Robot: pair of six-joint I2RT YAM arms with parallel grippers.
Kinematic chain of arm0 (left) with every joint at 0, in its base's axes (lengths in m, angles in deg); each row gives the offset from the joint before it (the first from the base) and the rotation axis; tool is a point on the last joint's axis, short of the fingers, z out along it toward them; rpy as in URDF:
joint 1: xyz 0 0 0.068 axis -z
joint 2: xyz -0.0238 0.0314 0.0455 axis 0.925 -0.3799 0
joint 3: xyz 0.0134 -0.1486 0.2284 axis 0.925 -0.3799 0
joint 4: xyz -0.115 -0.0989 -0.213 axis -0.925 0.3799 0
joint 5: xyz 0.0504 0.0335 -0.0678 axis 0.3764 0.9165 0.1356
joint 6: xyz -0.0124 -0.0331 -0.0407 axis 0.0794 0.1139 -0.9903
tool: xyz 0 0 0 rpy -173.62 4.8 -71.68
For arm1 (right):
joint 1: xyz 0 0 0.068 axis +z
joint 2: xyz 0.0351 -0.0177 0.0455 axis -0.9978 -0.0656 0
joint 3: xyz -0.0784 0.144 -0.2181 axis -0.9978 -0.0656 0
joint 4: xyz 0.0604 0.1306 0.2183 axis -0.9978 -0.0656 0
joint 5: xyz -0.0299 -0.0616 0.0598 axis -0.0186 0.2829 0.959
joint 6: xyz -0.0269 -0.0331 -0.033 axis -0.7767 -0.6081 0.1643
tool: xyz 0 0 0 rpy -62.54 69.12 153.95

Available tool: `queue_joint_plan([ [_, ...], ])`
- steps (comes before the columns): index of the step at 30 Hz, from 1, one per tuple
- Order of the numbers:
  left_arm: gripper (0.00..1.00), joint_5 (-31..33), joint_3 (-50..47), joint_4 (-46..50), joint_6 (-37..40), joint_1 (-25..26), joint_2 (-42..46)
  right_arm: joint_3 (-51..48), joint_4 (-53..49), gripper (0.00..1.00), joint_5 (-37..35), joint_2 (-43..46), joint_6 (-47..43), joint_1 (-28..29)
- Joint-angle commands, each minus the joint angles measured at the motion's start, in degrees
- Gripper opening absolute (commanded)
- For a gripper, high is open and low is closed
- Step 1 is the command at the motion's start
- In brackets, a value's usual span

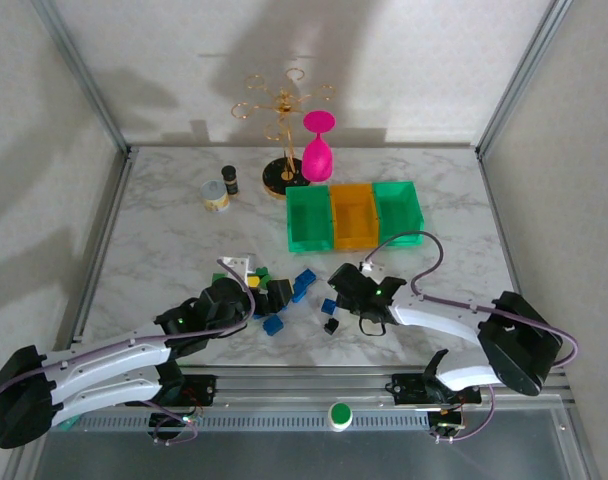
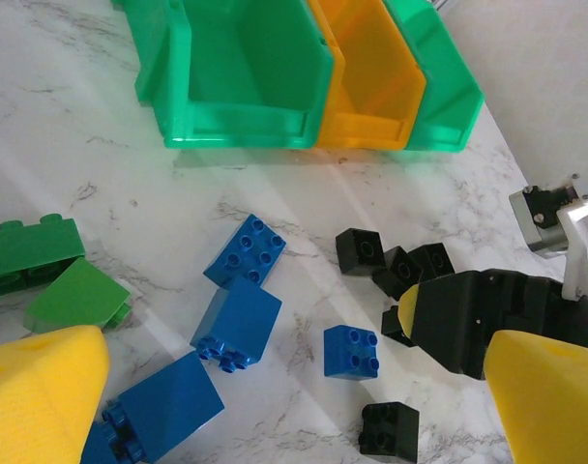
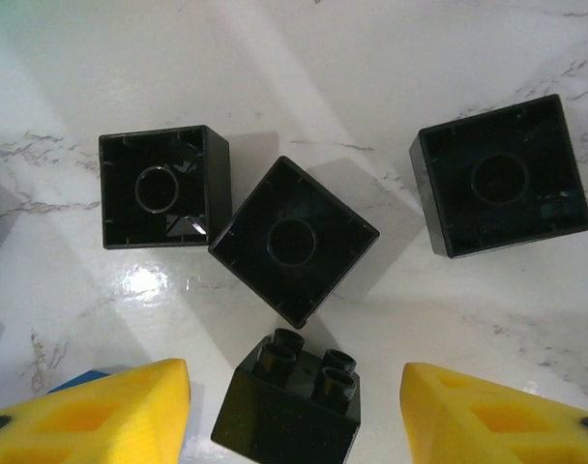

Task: Sort the legos into containers by color
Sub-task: Pick up the lego from the bottom-center of the table.

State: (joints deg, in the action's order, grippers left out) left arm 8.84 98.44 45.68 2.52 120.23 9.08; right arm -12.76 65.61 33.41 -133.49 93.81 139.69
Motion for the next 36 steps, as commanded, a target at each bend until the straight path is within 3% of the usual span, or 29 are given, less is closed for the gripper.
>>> queue_joint_plan([
  [1, 0.99, 2.12, 2.06, -0.43, -0.29, 0.78, -0.04, 1.33, -1.64, 0.58, -3.36, -0.69, 2.49, 0.73],
  [8, 0.99, 2.44, 2.46, -0.25, -0.17, 1.22, -0.12, 0.11, -2.73, 0.46, -3.52, 1.09, 1.4, 1.02],
  [23, 0.99, 4.44, 2.72, 1.5, 0.27, 1.45, 0.16, 0.27, -0.79, 0.44, -2.36, -1.54, -0.12, 1.01],
  [36, 1.0, 6.95, 3.41, 2.53, 0.08, 1.5, 0.75, 1.94, -3.85, 0.32, -4.05, 2.06, -1.11, 1.12],
])
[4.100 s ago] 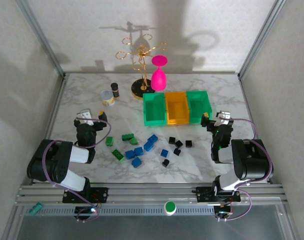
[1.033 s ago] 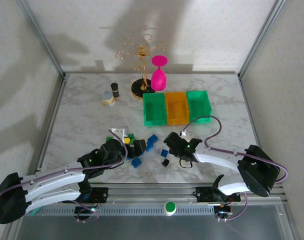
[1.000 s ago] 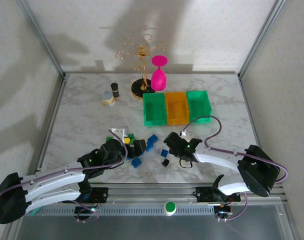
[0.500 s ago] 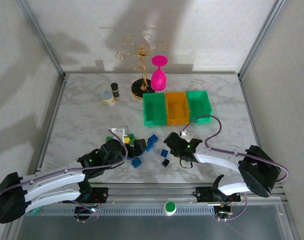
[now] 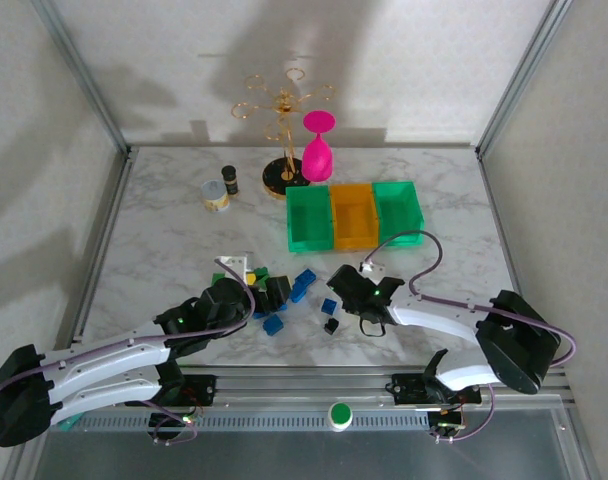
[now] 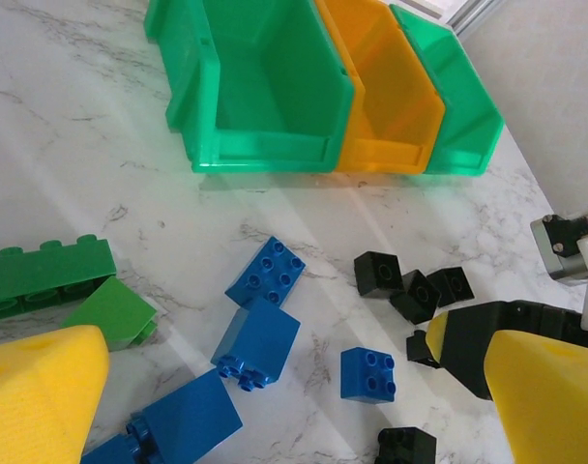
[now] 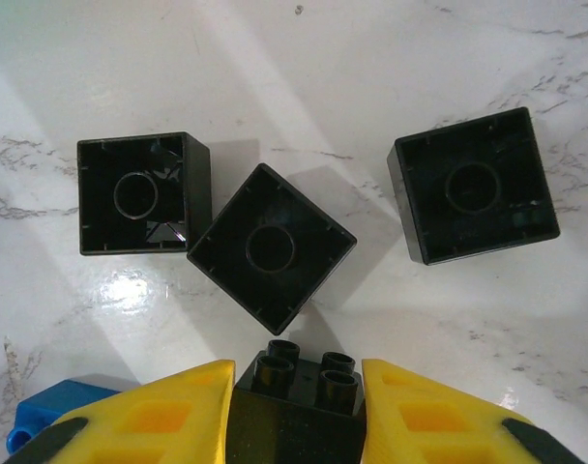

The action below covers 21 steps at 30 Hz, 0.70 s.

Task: Sort the legos into containers by color
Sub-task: Pick up the lego from the bottom-center of the table, then place the lego in the container.

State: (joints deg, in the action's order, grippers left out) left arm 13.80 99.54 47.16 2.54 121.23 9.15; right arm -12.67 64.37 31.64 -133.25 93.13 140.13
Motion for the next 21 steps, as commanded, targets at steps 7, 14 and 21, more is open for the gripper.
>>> queue_joint_plan([
  [7, 1.0, 5.35, 3.67, 3.74, 1.54, 0.11, 2.74, 7.23, -2.58, 0.33, -3.41, 5.57, -5.93, 0.44],
  [14, 1.0, 6.3, 6.79, 8.12, 4.0, -3.08, 4.7, 19.95, 0.98, 0.33, -4.56, -3.3, -15.94, -2.41],
  [21, 1.0, 0.81, 8.1, 9.61, 3.69, -11.9, 5.59, 32.61, 7.04, 0.33, 0.18, -16.06, -23.07, -7.05],
])
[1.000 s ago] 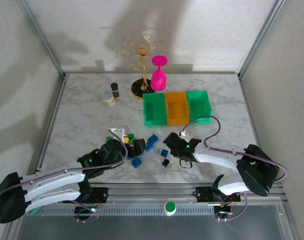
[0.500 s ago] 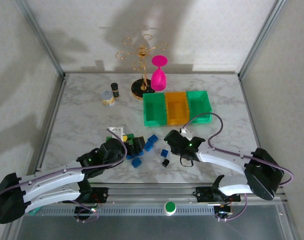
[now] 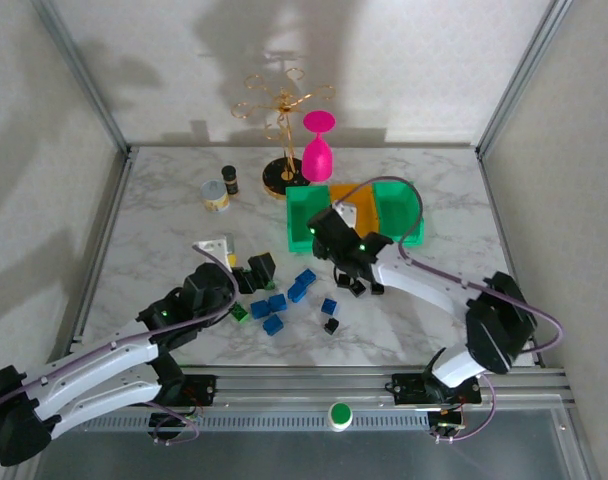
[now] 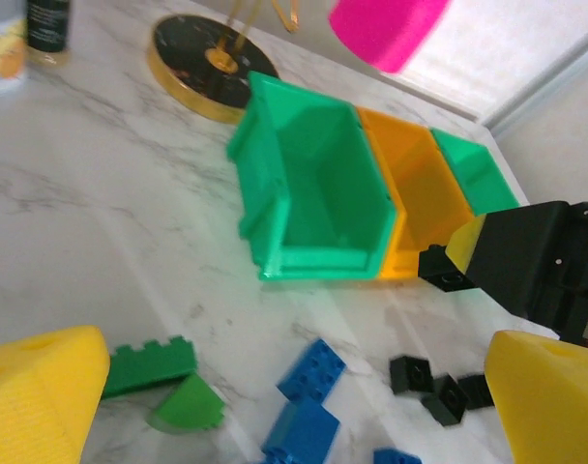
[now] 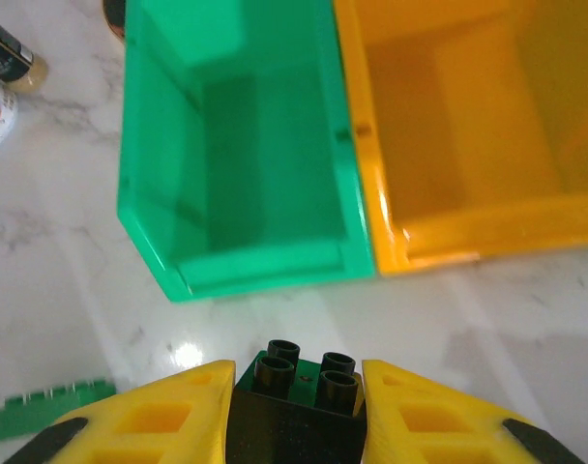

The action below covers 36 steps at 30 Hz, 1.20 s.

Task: Sort the legos into containers by color
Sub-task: Place the lego in the container.

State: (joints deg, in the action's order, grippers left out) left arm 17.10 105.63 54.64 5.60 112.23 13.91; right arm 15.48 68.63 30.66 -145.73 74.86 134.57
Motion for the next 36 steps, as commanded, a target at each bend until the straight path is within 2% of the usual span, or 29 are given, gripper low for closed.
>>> queue_joint_plan([
  [1, 1.0, -3.09, 2.06, 1.96, 0.7, -3.95, 0.82, 6.23, 3.49, 0.33, 1.38, -5.12, -6.0, -1.71],
  [8, 1.0, -5.64, 2.36, 0.04, 1.08, -8.93, -0.98, 13.41, 7.92, 0.34, 2.07, -15.12, -10.07, -3.63],
  [17, 1.0, -7.11, 2.26, -1.91, 0.71, -11.32, -3.39, 17.84, 10.06, 0.34, 3.01, -23.27, -12.23, -4.67],
  [28, 1.0, -7.53, 2.19, -2.01, 0.79, -12.03, -4.2, 18.17, 12.18, 0.35, 3.49, -28.05, -13.53, -5.77],
  [36, 1.0, -7.8, 2.38, -1.82, 1.23, -12.3, -4.32, 18.08, 12.51, 0.38, 3.75, -27.49, -14.04, -5.86],
])
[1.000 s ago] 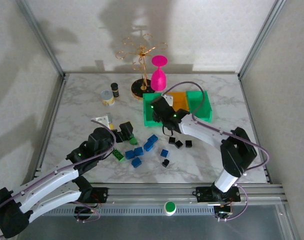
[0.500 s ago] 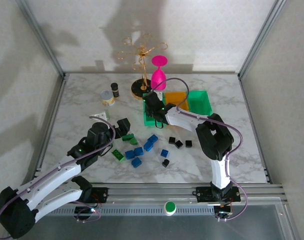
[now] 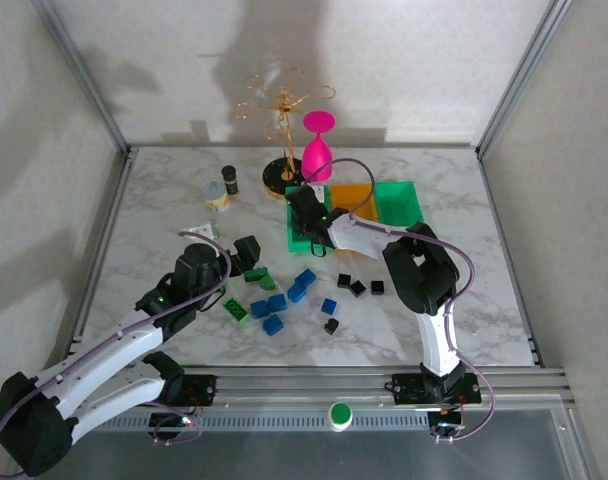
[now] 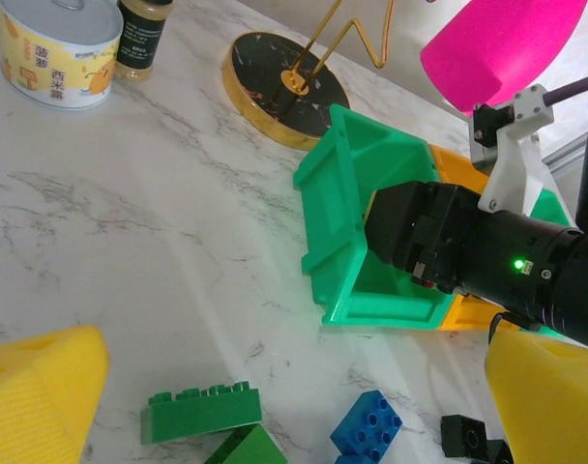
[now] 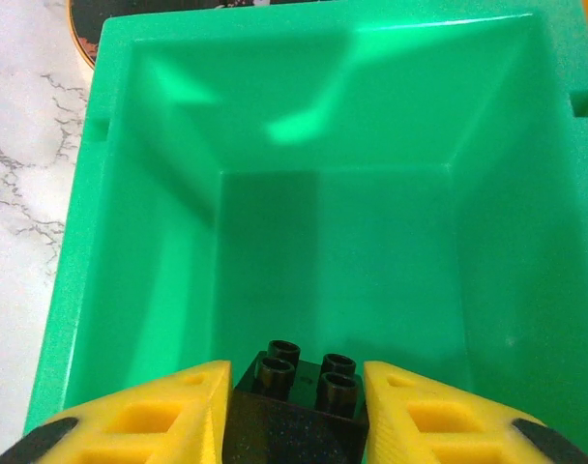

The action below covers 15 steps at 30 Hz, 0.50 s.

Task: Sort the legos into containers by color
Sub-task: Place the lego in the container.

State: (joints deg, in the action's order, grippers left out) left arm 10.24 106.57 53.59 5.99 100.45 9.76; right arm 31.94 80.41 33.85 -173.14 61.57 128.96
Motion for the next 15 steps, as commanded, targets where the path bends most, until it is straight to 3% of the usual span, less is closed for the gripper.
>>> queue_joint_plan([
  [1, 1.0, -1.11, 1.66, -0.78, 0.9, -0.52, -0.29, 1.55, 0.64, 0.38, 0.56, 0.15, -0.82, -0.26],
  [15, 1.0, -1.75, 3.08, 0.37, 1.72, -0.78, 0.51, 1.67, -0.71, 0.45, 0.69, 4.24, -1.93, -0.25],
])
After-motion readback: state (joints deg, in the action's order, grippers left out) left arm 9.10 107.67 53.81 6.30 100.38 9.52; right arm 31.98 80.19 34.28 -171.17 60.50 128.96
